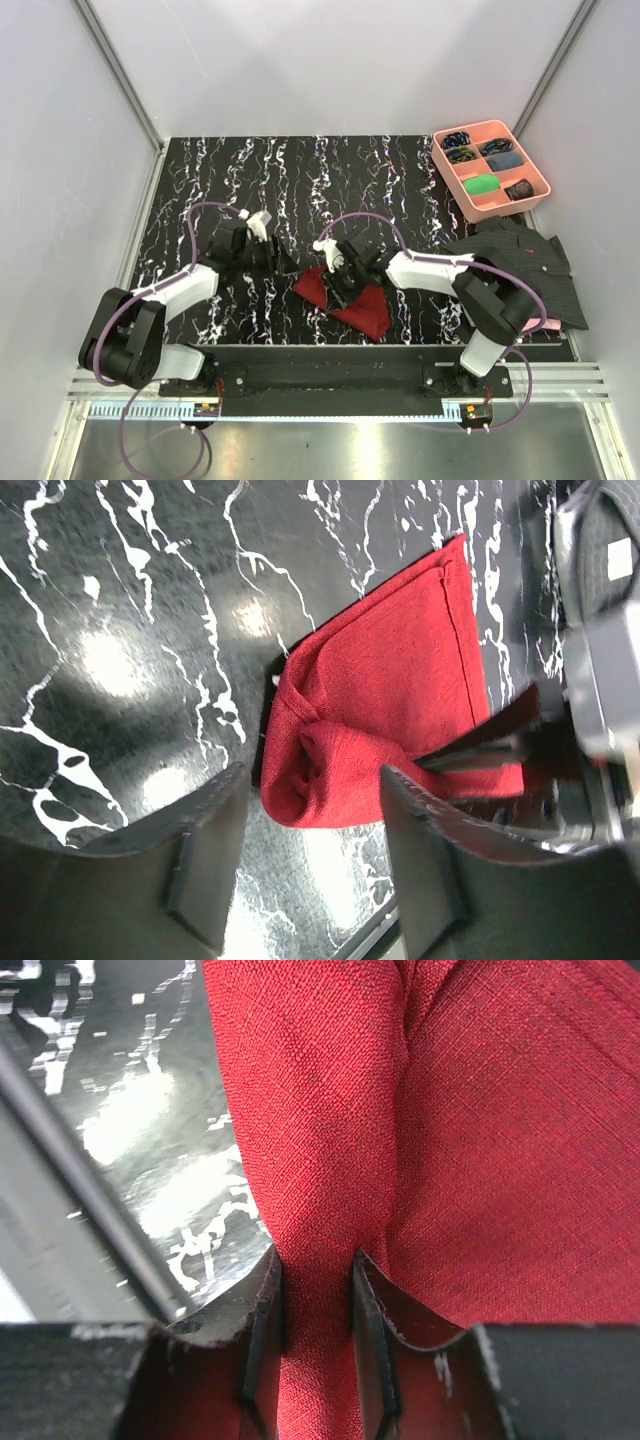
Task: Fold the napkin, place the utensils inside, and roll it up
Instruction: Roll the napkin at the center of the board.
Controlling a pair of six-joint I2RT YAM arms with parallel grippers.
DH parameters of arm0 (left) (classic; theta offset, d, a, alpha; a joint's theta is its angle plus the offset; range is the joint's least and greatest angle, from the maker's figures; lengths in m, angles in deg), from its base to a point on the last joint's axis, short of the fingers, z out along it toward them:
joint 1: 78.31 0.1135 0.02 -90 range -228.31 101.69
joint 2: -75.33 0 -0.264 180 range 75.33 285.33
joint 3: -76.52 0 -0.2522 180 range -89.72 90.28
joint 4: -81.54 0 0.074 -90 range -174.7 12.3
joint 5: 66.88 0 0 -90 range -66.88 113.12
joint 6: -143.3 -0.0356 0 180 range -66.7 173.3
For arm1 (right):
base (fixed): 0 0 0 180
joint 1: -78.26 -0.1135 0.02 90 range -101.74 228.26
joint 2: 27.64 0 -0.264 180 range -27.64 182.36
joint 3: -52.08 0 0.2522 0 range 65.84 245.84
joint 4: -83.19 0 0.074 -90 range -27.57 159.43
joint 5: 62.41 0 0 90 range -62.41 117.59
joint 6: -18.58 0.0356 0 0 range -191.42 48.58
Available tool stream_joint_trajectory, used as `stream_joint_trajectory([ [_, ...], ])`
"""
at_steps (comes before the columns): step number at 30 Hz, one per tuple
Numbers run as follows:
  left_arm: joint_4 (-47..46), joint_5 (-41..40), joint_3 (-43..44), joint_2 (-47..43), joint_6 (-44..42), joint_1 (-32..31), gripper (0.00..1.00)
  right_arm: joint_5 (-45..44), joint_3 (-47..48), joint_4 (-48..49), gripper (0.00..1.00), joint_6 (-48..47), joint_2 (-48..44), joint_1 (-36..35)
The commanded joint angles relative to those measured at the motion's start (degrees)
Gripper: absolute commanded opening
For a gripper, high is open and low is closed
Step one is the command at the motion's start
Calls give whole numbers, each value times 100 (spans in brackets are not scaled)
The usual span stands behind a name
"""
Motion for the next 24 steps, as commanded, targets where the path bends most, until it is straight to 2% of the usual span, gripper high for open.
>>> stream_joint_trajectory([
  [1, -847, 269, -238, -259, -99, -70, 62, 1625, -9, 94, 32, 116, 272, 357],
  [8, -1226, 419, -274, -145, -214, -430, 67, 3179, 211, 225, 31, 89, 869, 954],
  [17, -1428, 533, -177, 426, -284, -580, 66, 4341, 422, 419, 28, 19, 1564, 1535],
  [24, -1691, 630, -107, 707, -258, -633, 64, 4808, 615, 445, 27, 10, 2082, 1834],
])
